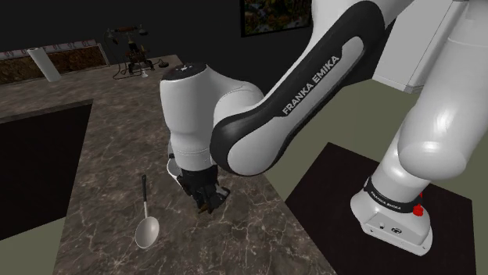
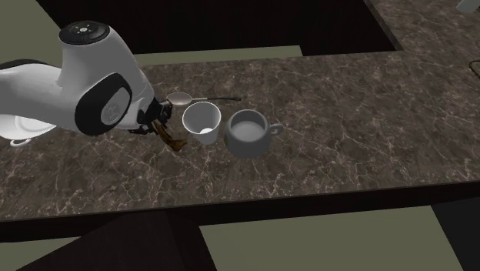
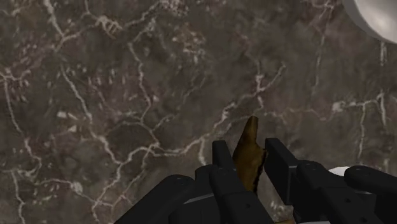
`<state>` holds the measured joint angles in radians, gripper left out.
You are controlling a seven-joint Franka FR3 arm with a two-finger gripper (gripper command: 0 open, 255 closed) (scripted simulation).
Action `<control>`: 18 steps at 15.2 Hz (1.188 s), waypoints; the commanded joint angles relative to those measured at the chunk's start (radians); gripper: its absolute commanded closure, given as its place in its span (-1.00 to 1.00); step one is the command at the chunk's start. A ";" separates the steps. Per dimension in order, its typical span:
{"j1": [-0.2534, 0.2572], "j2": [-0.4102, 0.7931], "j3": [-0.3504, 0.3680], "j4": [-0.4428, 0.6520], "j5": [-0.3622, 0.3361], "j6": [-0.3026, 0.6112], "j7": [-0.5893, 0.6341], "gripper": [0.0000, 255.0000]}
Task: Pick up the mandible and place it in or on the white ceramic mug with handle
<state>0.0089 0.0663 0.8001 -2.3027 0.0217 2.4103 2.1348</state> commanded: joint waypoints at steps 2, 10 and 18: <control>-0.006 -0.040 0.005 0.012 0.041 -0.041 -0.027 1.00; -0.009 -0.127 -0.002 0.060 0.116 -0.154 -0.077 1.00; -0.032 -0.134 -0.032 0.135 0.116 -0.239 -0.120 1.00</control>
<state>-0.0138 -0.0806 0.7761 -2.1790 0.1481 2.1752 2.0254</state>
